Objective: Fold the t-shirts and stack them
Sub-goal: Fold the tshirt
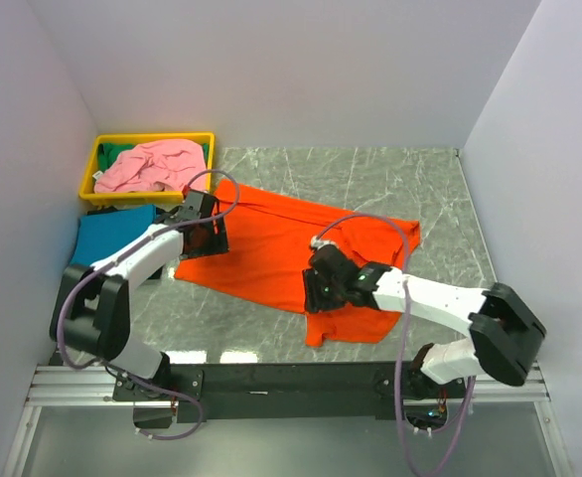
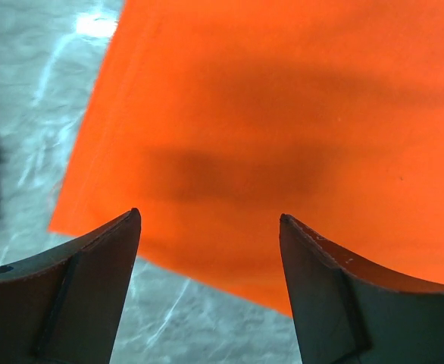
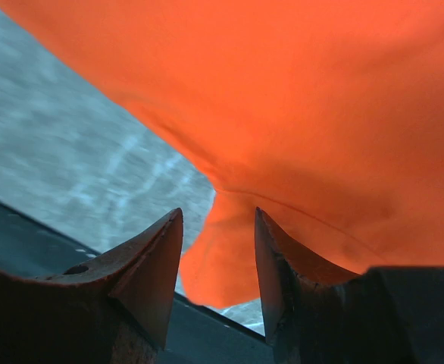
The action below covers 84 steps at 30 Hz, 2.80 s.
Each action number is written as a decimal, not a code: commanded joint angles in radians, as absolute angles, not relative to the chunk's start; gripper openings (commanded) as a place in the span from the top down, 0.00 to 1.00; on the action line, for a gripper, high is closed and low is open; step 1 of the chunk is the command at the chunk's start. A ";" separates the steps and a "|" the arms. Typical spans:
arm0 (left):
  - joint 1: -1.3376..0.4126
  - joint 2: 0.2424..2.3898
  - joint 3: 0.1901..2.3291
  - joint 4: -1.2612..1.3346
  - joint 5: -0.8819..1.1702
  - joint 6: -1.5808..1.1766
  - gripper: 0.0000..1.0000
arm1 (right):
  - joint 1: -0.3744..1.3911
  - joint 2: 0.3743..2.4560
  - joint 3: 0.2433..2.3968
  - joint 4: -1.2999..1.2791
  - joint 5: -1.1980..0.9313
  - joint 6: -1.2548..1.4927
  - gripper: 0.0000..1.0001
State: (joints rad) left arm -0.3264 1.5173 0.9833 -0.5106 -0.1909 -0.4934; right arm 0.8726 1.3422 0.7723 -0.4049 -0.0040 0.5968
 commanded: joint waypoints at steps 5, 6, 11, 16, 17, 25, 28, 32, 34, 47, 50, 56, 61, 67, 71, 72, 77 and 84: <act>-0.330 1.515 0.976 -0.457 -0.236 -0.485 0.24 | 0.934 1.491 0.833 -0.440 0.052 0.637 0.50; -0.330 1.526 0.982 -0.457 -0.236 -0.486 0.24 | 0.934 1.497 0.827 -0.440 0.043 0.637 0.50; -0.330 1.606 1.006 -0.474 -0.210 -0.482 0.25 | 0.931 1.526 0.787 -0.503 0.009 0.640 0.52; -0.342 1.640 0.999 -0.561 -0.140 -0.494 0.28 | 0.927 1.478 0.688 -0.543 -0.067 0.690 0.55; -0.347 1.638 0.990 -0.572 -0.124 -0.498 0.29 | 0.925 1.459 0.666 -0.545 -0.074 0.701 0.55; -0.431 1.530 0.792 -0.603 -0.010 -0.626 0.35 | 0.873 1.231 0.503 -0.629 -0.092 0.770 0.55; -0.503 1.505 0.750 -0.623 0.020 -0.686 0.34 | 0.841 1.160 0.489 -0.672 -0.080 0.768 0.54; -0.552 1.406 0.680 -0.629 0.063 -0.762 0.35 | 0.801 1.102 0.524 -0.719 -0.072 0.746 0.53; -0.552 1.346 0.628 -0.634 0.060 -0.814 0.37 | 0.767 1.054 0.552 -0.742 -0.046 0.723 0.53; -0.336 1.218 0.816 -0.523 -0.044 -0.842 0.25 | 0.338 0.850 0.587 -0.486 -0.109 0.589 0.52; -0.289 1.328 0.914 -0.444 -0.055 -0.819 0.23 | 0.188 0.885 0.572 -0.381 -0.173 0.612 0.52; -0.201 1.553 1.099 -0.379 -0.043 -0.787 0.29 | -0.069 0.997 0.543 -0.181 -0.293 0.721 0.47; -0.183 1.701 1.189 -0.374 -0.043 -0.778 0.30 | -0.098 1.121 0.566 -0.083 -0.342 0.729 0.42; -0.181 1.750 1.224 -0.374 -0.057 -0.741 0.32 | 0.067 1.239 0.687 -0.162 -0.206 0.498 0.42; -0.181 1.715 1.221 -0.397 -0.104 -0.686 0.33 | 0.251 1.305 0.776 -0.241 -0.019 0.387 0.46; -0.181 1.704 1.218 -0.405 -0.132 -0.675 0.32 | 0.296 1.318 0.797 -0.251 -0.003 0.374 0.47; -0.196 1.594 1.169 -0.416 -0.205 -0.614 0.32 | 0.380 1.457 0.885 -0.305 0.077 0.304 0.53; -0.229 1.594 1.206 -0.440 -0.281 -0.574 0.30 | 0.449 1.607 1.015 -0.371 0.221 0.252 0.55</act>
